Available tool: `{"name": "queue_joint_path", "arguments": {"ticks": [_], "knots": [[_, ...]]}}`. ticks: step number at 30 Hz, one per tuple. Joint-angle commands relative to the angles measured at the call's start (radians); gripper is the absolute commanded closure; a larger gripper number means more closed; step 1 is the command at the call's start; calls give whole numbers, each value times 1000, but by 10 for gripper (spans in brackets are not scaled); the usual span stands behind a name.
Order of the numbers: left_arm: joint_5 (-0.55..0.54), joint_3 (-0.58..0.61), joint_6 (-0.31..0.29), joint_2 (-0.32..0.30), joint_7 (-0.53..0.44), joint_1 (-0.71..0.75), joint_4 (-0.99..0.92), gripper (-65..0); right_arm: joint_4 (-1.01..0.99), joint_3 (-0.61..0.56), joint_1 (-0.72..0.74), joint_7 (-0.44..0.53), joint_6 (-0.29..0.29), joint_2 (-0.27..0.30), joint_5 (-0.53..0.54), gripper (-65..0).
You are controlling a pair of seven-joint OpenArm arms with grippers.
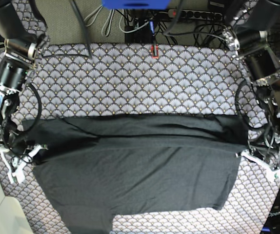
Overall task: Fold the T-shirt properly
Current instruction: 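Carry both shoulder corners over the shirt body toward the hem, then lower the folded collar edge onto the shirt body with both grippers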
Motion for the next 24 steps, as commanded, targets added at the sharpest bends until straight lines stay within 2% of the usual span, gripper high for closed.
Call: {"name": "queue_joint_path", "arguments": {"ticks": [1,2,4,7,9,12,16,24], "knots": [[-7,-1,-2,-16,-18,-27,15,-7,16,1,30,24,3,15,9,-31],[-5,-4,-2,-16,-18,-27,15,-18,16,1,30,24,3,13,-9,-59],[-5,-5,-2,-18,-17,-24,15,-83,16,1,30,24,3,9,-41,-136],[-11,-1,-4,-41,-17,7,15,-251,16,1,28,24,3,12,-48,-251],[-14,-1,-5,-45,-20,13,15,-360,17,6,28,24,3,13,-48,-290],[-14,-8,-7,-49,-18,27,26,-482,24,7,27,16,3,18,-49,-295],[-16,-8,-7,-49,-27,88,44,-544,24,9,-16,16,3,41,-46,-295],[-17,-14,-8,-19,-41,103,-25,-550,24,11,-56,22,3,41,-46,-295]]}}
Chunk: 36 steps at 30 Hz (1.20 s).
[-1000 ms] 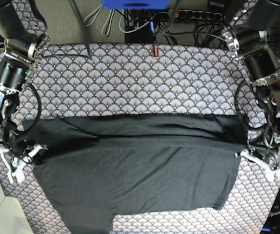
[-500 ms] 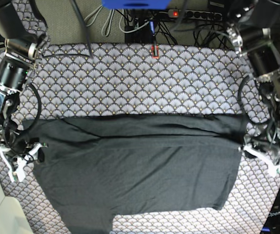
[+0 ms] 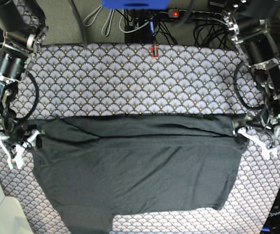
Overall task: Fold the T-shirt properly
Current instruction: 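Lower the folded collar edge onto the shirt body with both grippers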
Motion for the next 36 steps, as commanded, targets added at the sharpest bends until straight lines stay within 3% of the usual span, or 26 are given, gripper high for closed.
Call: {"name": "queue_joint_path", "arguments": {"ticks": [1,19,26,29,35,36], "knots": [[-8,-11,-1,-11,-35,-21,4,-550,19,2,15,19,3,19,13,-295],[-8,-6,0,-8,-181,-12,-281,-550,19,2,6,19,3,33,11,-295],[-65,-6,-3,-11,-174,-10,-283,-534,14,4,-2,19,3,54,10,-295],[-120,-5,-3,-17,-173,-8,-284,-430,14,45,-16,21,3,54,10,-295],[-120,-5,-3,-15,-173,-8,-286,-26,12,74,-59,21,3,54,10,-295],[-120,-5,-1,-17,-173,-8,-286,0,12,76,-60,21,3,54,10,-295]]}}
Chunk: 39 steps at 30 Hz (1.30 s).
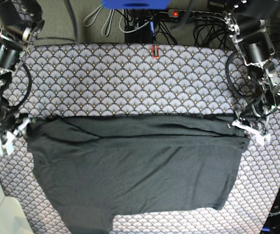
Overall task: Fold the T-shirt properly
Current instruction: 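Lower the folded collar edge onto the shirt body with both grippers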
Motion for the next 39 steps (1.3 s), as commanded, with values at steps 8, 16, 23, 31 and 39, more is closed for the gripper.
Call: {"name": "queue_joint_path", "arguments": {"ticks": [8,16,23,31,39], "knots": [[0,1,-2,-10,19,-10,6,-22,14,4,-24,31,3,-2,12,-295],[0,-2,-2,-10,19,33,14,-22,-15,-3,-41,98,3,-5,12,-295],[-7,-5,-2,-36,19,56,17,-22,-125,-2,0,121,3,16,12,-295],[-7,-7,-2,-52,19,73,23,-22,-127,3,13,141,3,39,15,-295],[-8,-7,-2,-58,19,75,31,-22,-127,3,20,143,3,48,15,-295]]}}
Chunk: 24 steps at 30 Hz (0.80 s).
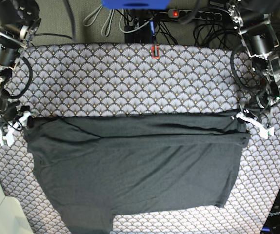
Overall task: Fold the T-shirt properly
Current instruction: 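Lower the folded collar edge onto the shirt body with both grippers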
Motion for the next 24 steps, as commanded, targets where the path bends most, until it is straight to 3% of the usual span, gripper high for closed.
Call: {"name": "queue_joint_path", "arguments": {"ticks": [1,7,24], "knots": [[41,-1,18,-17,36,-1,2,-22,17,3,34,25,3,20,11,-295],[41,-1,18,-17,36,-1,2,-22,12,-3,41,68,3,14,11,-295],[41,-1,18,-18,36,-1,2,-22,11,-3,41,74,3,14,10,-297]]}}
